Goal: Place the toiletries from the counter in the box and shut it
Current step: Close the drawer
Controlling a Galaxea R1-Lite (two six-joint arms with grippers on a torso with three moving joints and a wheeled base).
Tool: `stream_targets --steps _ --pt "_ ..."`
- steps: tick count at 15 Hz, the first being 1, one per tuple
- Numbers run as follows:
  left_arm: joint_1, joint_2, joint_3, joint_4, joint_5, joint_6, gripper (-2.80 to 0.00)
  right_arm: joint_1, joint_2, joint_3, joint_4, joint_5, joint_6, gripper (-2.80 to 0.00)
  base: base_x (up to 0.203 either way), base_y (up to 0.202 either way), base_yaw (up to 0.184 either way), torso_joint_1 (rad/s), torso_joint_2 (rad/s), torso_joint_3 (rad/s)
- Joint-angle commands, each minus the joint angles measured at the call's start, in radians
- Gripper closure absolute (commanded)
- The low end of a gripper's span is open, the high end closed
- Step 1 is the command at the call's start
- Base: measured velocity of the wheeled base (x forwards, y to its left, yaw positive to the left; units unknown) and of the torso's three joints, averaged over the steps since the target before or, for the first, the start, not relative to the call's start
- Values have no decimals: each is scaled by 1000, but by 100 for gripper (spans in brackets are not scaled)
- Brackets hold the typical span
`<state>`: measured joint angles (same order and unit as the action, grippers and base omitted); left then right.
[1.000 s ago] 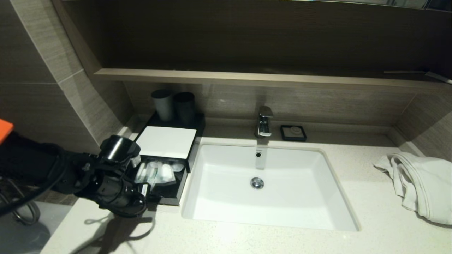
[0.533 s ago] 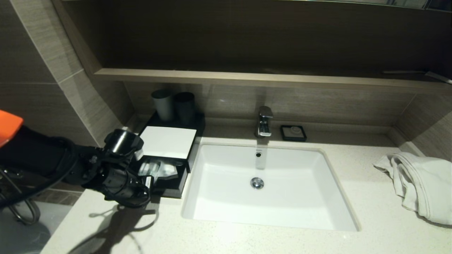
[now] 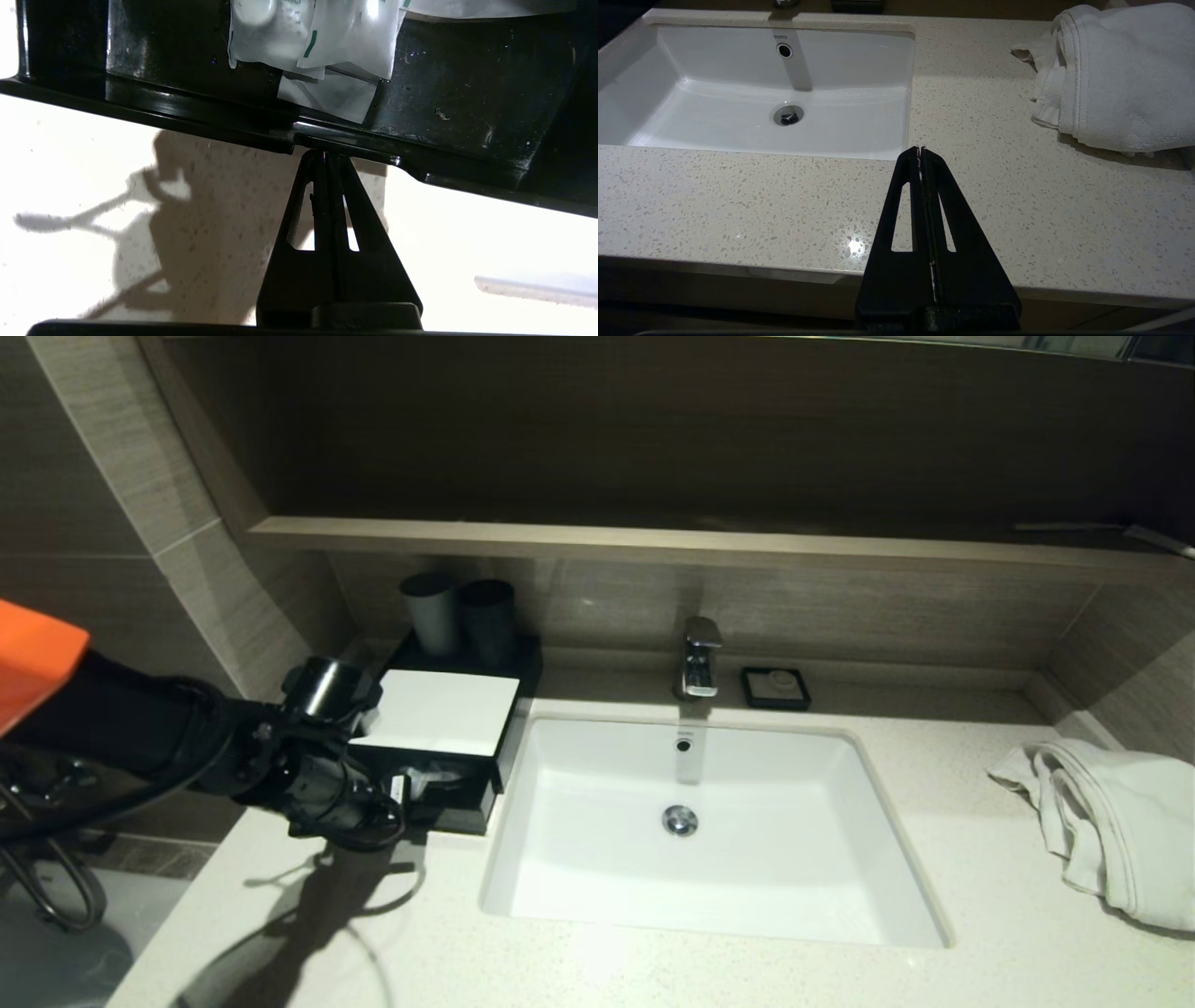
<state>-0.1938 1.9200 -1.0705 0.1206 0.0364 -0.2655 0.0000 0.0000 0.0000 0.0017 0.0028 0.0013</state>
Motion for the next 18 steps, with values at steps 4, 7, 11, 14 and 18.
stream_targets --steps 4,7,11,14,18 --pt "1 36 -72 3 0 -4 0 0 0 0 0 0 0 0 0 0 0 0 0 0" --pt "1 62 -109 3 0 -3 0 0 0 0 0 0 0 0 0 0 0 0 0 0" --pt "1 75 -147 4 0 -3 0 0 0 0 0 0 0 0 0 0 0 0 0 0" --pt "1 88 -158 1 0 -3 0 0 0 0 0 0 0 0 0 0 0 0 0 0" --pt "1 97 -189 -6 0 -4 0 0 0 0 0 0 0 0 0 0 0 0 0 0"
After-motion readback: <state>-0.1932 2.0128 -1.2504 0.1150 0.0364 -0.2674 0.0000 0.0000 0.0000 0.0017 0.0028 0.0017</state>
